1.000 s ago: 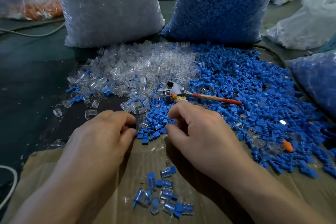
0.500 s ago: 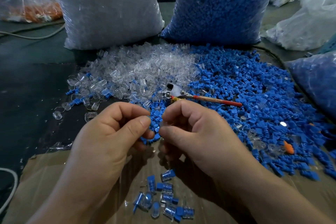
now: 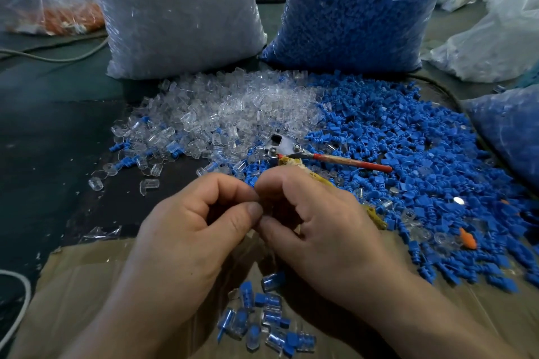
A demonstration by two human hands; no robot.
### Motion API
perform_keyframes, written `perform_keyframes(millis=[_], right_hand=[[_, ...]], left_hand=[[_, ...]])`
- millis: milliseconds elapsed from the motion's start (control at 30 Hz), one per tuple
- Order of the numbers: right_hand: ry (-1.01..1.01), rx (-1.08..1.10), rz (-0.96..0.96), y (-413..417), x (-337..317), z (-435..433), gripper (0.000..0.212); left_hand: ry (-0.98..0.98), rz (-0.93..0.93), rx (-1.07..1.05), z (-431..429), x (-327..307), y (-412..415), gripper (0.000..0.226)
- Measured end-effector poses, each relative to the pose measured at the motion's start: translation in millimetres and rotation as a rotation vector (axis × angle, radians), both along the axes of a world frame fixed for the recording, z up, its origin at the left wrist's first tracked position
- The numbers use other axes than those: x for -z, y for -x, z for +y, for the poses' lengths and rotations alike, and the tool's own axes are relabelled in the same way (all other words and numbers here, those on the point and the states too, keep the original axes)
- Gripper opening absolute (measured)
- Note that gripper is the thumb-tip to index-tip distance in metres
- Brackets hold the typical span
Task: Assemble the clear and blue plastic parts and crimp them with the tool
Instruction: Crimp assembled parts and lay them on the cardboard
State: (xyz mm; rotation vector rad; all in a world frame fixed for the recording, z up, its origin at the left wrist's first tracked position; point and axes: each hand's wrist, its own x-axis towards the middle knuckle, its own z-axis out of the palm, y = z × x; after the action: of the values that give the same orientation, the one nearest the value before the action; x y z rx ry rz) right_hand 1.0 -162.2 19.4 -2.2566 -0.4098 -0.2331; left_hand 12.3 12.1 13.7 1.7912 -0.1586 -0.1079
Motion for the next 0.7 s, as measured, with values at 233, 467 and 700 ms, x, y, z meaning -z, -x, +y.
perform_keyframes(millis=[233,467,700], right_hand=[[0.063,0.014,-0.161,1.8,-4.3,3.1,0.023],[0.059,0.004,-0.101,2.8,-2.1,3.3,0.024],[-0.082,0.042,-0.046,3.2,-4.6,3.2,0.024]], left_hand=[[0.072,0.148,0.011,-6.1,-6.7,0.1,0.041],[0.005,0.131,0.071,-1.9,-4.9,0.7,0.044],[0.075,0.070,-0.002,-5.2,-4.0,1.4,0.033]])
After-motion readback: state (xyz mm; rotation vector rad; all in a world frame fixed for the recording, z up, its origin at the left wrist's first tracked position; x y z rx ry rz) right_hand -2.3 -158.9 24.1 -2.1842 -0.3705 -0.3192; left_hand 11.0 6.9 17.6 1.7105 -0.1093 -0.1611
